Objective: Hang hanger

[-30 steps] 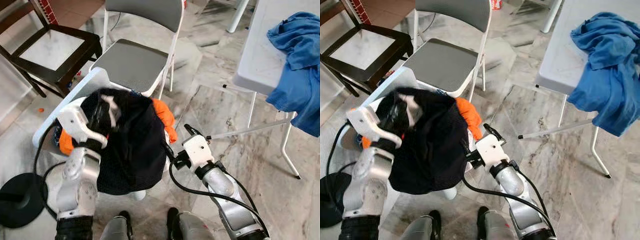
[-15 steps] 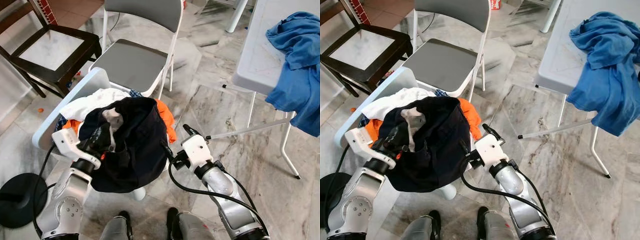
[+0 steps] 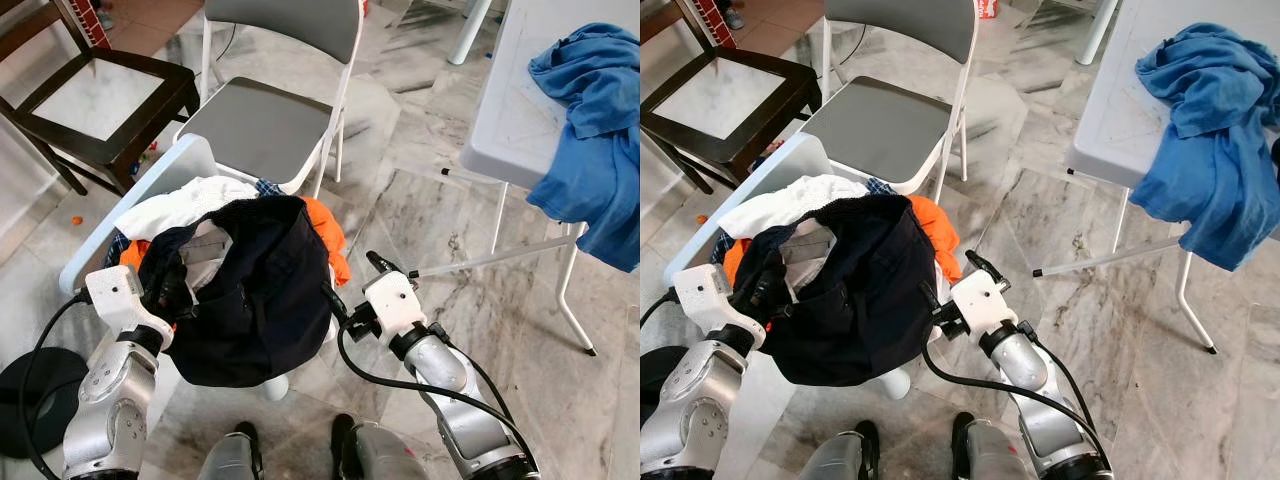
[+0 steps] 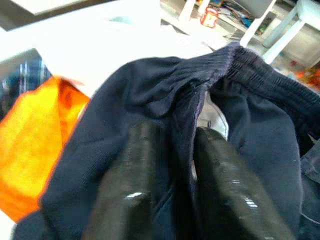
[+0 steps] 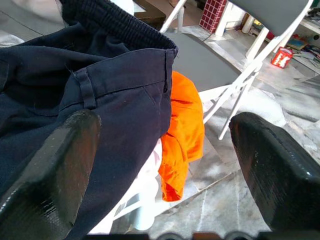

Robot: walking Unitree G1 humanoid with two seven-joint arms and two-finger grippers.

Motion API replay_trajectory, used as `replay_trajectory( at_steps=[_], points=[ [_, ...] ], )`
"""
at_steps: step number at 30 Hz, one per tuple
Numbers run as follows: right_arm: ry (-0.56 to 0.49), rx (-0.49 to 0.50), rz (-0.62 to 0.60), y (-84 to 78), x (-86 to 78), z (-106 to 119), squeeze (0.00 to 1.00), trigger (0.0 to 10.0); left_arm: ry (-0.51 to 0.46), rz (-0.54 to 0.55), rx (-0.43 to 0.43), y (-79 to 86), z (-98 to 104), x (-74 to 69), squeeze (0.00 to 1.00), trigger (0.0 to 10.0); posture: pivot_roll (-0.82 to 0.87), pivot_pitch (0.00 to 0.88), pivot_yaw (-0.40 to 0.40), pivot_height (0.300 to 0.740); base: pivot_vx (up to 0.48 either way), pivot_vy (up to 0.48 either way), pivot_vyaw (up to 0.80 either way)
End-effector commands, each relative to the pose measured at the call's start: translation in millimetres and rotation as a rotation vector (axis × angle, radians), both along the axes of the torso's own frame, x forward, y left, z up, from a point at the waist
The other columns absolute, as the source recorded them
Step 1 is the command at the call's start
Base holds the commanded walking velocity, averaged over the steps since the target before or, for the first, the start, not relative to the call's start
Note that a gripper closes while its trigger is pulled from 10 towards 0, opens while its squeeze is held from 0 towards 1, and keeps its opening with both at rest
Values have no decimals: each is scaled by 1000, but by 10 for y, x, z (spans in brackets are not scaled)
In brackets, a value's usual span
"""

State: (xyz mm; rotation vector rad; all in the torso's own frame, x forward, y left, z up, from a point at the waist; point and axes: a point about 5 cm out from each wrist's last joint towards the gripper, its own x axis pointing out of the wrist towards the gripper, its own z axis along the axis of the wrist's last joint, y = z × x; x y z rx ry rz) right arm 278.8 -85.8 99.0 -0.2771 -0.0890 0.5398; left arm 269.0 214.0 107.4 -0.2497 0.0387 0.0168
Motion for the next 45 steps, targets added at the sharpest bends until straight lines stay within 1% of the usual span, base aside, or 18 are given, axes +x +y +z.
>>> replay_trajectory(
  at_steps=[1,3,5,9,11,14,16,18,25,29,34,39,40,41,42,43,44,45],
  points=[
    [17,0,7,-1,-30,-47,0,10000,-5,34,51,-3,38,-32,1000,10000,11,279,-59,740,0,0,0],
    [18,2,8,5,-30,-48,0,10000,9,53,86,-41,92,8,1000,10000,14,280,-59,740,0,0,0],
    [18,3,9,10,-28,-48,0,10000,5,56,92,-67,136,43,1000,10000,14,280,-58,740,0,0,0],
    [18,4,13,23,-25,-47,0,10000,-9,65,166,-125,298,120,1000,10000,14,279,-56,740,0,0,0],
    [17,6,13,25,-24,-45,0,10000,-9,102,174,-116,354,141,1000,10000,14,279,-56,740,0,0,0],
    [17,6,12,27,-23,-45,0,10000,2,117,179,-118,381,167,1000,10000,12,280,-54,740,0,0,0],
    [16,7,12,33,-22,-44,0,10000,21,114,174,-158,401,225,1000,10000,10,280,-52,740,0,0,0],
    [15,6,12,37,-22,-45,0,10000,45,106,144,-222,402,278,1000,10000,9,280,-50,740,0,0,0],
    [11,6,10,49,-27,-43,0,10000,49,41,162,-405,491,403,1000,10000,-2,279,-37,740,0,0,0],
    [10,7,8,54,-30,-42,0,10000,76,20,178,-435,475,425,1000,10000,-3,280,-35,740,0,0,0],
    [12,8,2,53,-43,-52,0,10000,165,18,228,-429,367,412,1000,10000,-7,279,-30,740,0,0,0],
    [13,8,1,55,-45,-55,0,10000,250,32,225,-384,277,380,1000,10000,-5,280,-28,740,0,0,0],
    [13,8,2,58,-43,-55,0,10000,293,39,214,-368,229,356,1000,10000,0,280,-28,740,0,0,0],
    [13,8,2,58,-43,-55,0,10000,293,39,214,-368,229,356,1000,10000,0,280,-28,740,0,0,0],
    [14,8,3,63,-42,-57,0,10000,321,38,198,-362,197,337,1000,10000,1,281,-28,740,0,0,0],
    [14,8,4,64,-41,-57,0,10000,333,38,189,-363,182,329,576,10000,1,281,-28,740,0,0,0],
    [14,8,5,68,-40,-57,0,10000,349,37,188,-363,160,315,0,10000,3,280,-28,740,0,0,0],
    [14,8,5,68,-40,-57,0,10000,349,37,188,-363,160,315,0,10000,3,280,-28,740,0,0,0]
  ],
)
